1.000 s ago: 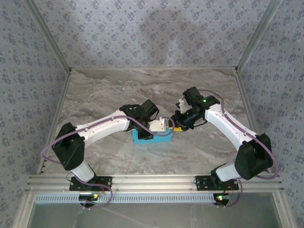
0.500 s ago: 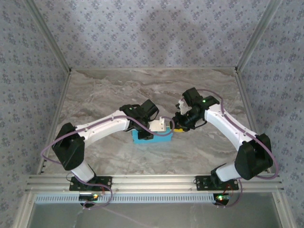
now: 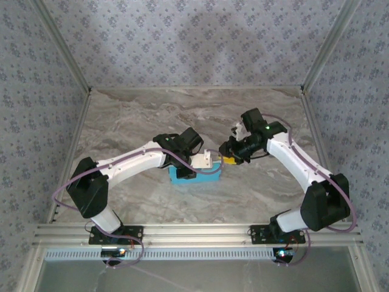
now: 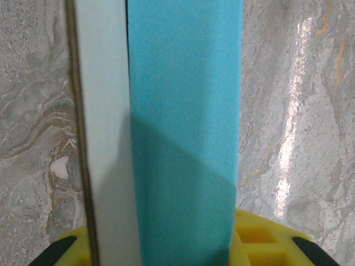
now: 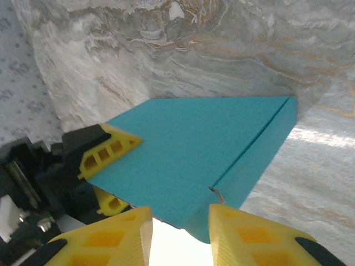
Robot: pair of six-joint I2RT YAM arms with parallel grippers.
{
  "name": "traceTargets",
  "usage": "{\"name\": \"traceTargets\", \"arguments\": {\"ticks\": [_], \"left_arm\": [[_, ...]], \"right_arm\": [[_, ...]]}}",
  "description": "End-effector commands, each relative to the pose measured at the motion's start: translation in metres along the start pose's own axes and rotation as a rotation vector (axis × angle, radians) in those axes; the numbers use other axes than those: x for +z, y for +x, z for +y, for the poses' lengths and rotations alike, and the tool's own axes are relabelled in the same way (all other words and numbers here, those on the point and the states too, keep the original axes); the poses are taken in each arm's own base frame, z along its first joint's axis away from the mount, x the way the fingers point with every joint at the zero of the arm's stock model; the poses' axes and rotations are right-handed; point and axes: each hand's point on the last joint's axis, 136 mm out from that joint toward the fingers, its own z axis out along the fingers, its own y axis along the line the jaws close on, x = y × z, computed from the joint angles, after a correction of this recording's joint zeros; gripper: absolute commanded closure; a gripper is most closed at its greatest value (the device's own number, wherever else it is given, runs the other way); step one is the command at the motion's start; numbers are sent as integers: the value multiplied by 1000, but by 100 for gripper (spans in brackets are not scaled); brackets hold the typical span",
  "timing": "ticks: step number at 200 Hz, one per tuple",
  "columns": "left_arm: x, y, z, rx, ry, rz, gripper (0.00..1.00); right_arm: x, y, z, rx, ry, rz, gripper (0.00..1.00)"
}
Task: Fold the paper box
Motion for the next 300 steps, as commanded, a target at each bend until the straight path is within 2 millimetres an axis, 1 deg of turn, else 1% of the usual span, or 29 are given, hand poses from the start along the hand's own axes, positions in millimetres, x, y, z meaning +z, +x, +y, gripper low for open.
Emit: {"name": "traceTargets", "arguments": {"ticks": [1, 15, 41, 72, 122, 158, 174, 212, 233, 234, 236, 239, 300], "left_arm": [[0, -4, -2, 5, 20, -16, 84], [-1, -5, -1, 7, 19, -17, 84], [-1, -5, -1, 9, 16, -15, 85], [-1, -5, 0, 10, 14, -15, 85], [-1, -6, 1, 4, 13, -17, 85], [-2, -5, 1, 5, 4, -21, 85], [-2, -5, 1, 3, 5, -20, 85], [-3, -6, 1, 1, 5, -23, 85], [-3, -7, 2, 0, 3, -23, 85], [-3, -7, 1, 1, 5, -23, 85], [-3, -6, 2, 0, 4, -21, 85], [-3, -6, 1, 0, 5, -21, 85], [-3, -6, 1, 0, 4, -17, 85]], "right_arm": [[1, 6, 9, 130, -60, 21, 64], [1, 8, 12, 160, -71, 24, 62], [-1, 13, 1, 202, -10, 26, 60], [4, 16, -4, 214, -2, 43, 63], [12, 18, -8, 211, 12, 55, 74], [13, 19, -13, 166, 47, 50, 76], [9, 19, -14, 115, 77, 45, 76], [1, 18, -8, 37, 100, 57, 76], [4, 21, -12, 37, 113, 82, 76], [3, 21, -12, 35, 113, 82, 76], [0, 17, -5, 20, 100, 66, 76], [-1, 16, -3, 16, 98, 64, 76], [2, 13, 2, 12, 77, 71, 75]]}}
